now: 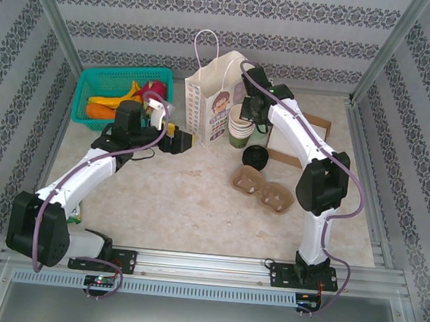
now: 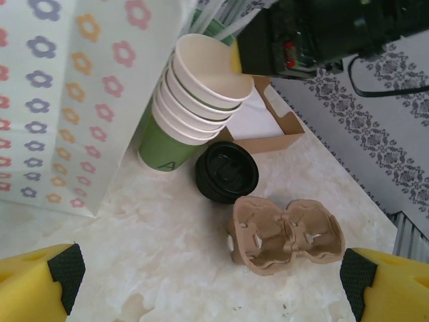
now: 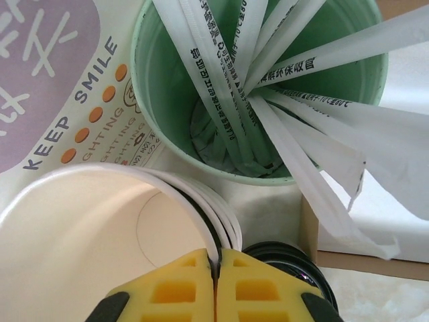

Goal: Pack the takeout coffee

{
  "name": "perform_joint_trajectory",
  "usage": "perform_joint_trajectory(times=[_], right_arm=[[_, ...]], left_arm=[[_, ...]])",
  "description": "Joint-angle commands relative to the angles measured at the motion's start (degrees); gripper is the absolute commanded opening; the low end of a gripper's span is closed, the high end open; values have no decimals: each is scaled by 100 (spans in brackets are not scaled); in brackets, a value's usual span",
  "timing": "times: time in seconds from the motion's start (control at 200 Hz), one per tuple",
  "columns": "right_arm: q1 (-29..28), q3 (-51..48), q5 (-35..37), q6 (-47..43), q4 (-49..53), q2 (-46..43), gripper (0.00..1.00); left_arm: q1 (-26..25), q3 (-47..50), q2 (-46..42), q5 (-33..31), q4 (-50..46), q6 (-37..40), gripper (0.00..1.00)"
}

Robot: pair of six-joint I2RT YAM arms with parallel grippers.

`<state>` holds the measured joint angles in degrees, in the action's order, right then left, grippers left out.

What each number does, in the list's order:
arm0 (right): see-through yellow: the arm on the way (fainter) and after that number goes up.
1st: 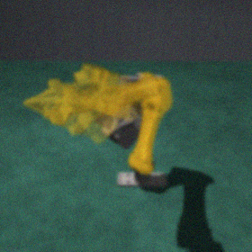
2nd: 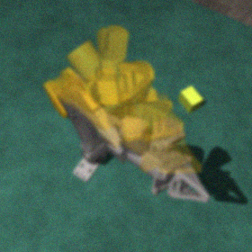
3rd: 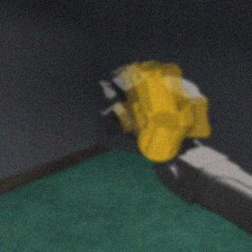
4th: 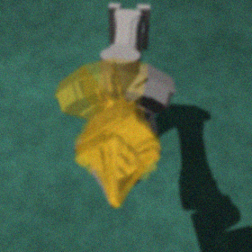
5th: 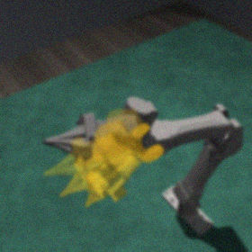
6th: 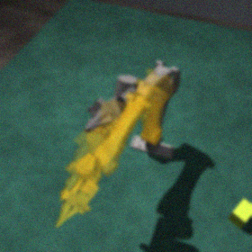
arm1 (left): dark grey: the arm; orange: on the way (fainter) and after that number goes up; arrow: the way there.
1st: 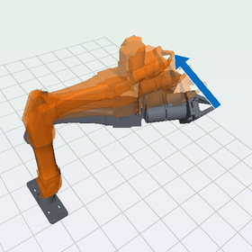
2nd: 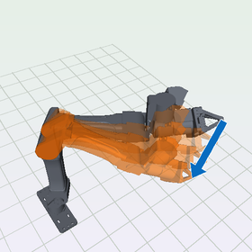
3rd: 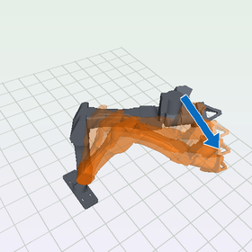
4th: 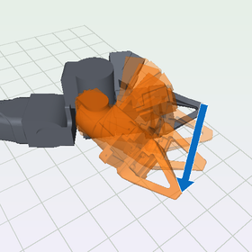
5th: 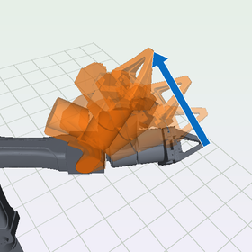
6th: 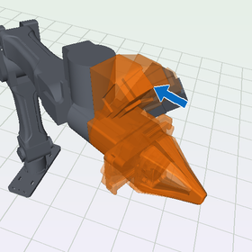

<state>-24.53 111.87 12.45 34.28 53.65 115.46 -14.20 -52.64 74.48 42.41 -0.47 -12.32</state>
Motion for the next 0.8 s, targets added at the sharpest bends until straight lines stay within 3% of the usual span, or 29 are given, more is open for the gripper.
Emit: perform_joint_trajectory(times=[0.0, 0.18, 0.575, 0.794], right_arm=[[-60, 139, 170, -124, 95, -212, 0], [-56, 180, 113, -132, 67, -311, 0], [95, 48, -320, 1, 7, -652, 0], [107, 78, -392, -288, -16, -968, 0]], left_arm=[[-132, 166, -199, 120, 406, 347, 100], [-143, 50, -174, -122, 439, 107, 100], [-140, -32, -66, -21, 478, -58, 100], [-140, -444, 135, -410, 54, -368, 100]])
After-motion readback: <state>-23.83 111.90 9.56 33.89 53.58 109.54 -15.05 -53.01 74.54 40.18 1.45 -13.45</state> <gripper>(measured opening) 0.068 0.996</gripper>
